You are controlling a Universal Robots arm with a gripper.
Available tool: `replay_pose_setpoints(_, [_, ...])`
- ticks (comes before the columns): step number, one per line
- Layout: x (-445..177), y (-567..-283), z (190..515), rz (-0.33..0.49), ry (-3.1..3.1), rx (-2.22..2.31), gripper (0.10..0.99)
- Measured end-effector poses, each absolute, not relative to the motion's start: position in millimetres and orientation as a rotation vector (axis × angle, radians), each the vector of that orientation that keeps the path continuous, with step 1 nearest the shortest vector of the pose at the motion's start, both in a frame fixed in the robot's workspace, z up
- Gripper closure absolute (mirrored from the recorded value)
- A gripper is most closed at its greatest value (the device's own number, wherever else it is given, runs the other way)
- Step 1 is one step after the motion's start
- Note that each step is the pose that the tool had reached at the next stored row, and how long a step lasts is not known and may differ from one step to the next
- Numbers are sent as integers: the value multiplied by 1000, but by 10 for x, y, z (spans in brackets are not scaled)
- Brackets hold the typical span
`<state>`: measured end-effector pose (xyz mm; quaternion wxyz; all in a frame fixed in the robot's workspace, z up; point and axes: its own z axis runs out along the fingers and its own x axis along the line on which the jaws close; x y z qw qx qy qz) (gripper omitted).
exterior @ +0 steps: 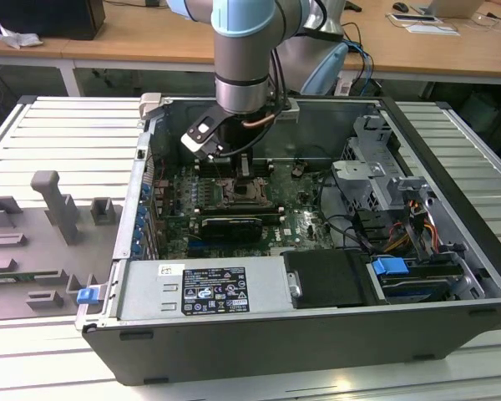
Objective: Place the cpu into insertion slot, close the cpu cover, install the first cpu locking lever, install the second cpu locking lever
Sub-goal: 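Close the cpu cover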
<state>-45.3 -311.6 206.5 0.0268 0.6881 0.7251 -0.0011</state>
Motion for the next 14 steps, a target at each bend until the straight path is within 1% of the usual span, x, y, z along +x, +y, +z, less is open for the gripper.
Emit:
replay_pose_setpoints(4, [-453,-3117,2172,-5,2240,2126,980])
replay_pose_setpoints(14, [-320,-3117,2176,-6,2241,2126,980])
